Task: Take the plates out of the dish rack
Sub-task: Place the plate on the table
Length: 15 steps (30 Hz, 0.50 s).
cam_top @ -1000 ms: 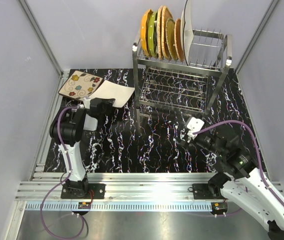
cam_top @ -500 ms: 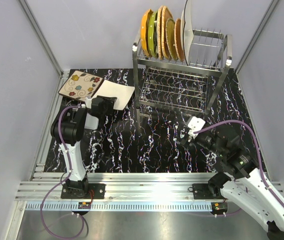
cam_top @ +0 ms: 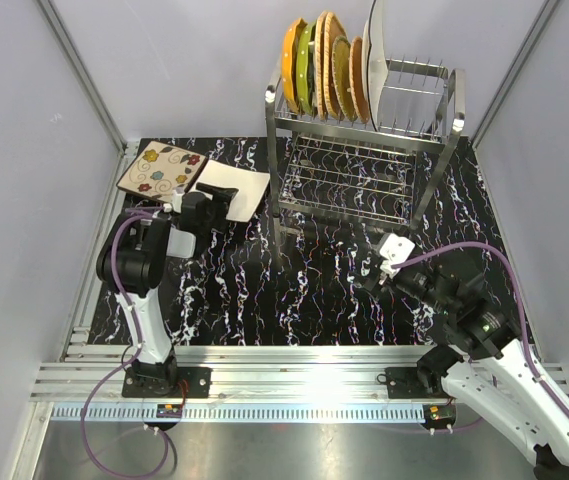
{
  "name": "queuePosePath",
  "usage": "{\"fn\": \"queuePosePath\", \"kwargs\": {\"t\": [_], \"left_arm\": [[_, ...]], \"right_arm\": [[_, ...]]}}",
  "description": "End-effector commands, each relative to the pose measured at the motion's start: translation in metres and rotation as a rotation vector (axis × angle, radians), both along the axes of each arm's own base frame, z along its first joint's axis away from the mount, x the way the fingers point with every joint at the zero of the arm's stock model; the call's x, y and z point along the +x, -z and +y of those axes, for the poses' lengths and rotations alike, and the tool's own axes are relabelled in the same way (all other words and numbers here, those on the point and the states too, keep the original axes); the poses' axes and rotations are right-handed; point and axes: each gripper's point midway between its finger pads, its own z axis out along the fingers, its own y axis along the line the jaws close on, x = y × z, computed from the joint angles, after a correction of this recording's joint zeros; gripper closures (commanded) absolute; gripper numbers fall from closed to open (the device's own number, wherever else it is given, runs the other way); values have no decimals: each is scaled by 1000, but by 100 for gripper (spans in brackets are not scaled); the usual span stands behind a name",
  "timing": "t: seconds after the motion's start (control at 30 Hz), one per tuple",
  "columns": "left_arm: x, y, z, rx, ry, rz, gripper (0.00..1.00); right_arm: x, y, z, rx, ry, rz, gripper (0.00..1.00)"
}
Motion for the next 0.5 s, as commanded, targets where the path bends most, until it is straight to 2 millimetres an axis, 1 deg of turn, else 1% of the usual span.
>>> {"fn": "queuePosePath", "kwargs": {"t": [0.0,0.03,0.07,0.23,0.27,0.3,0.47], "left_arm": [[-19,17,-7,39,69,80,13],[-21,18,-7,39,72,88,3],[-24,21,-7,38,75,99,1],[-36,28,-11,53,117,130,1],[-41,32,-11,58,124,147,1],[-42,31,-11,59,130,145,1],[-56,40,-10,90,161,189,1]], "right_arm": [[-1,-20,1,51,-7,-44,9],[-1,-20,1,51,-5,-41,9],[-1,-20,1,51,-5,-41,9],[-1,-22,0,53,-2,-41,9],[-1,-22,0,53,-3,-41,9],[-1,-22,0,55,-3,-41,9],[-2,-26,3,61,-16,-42,9]]}}
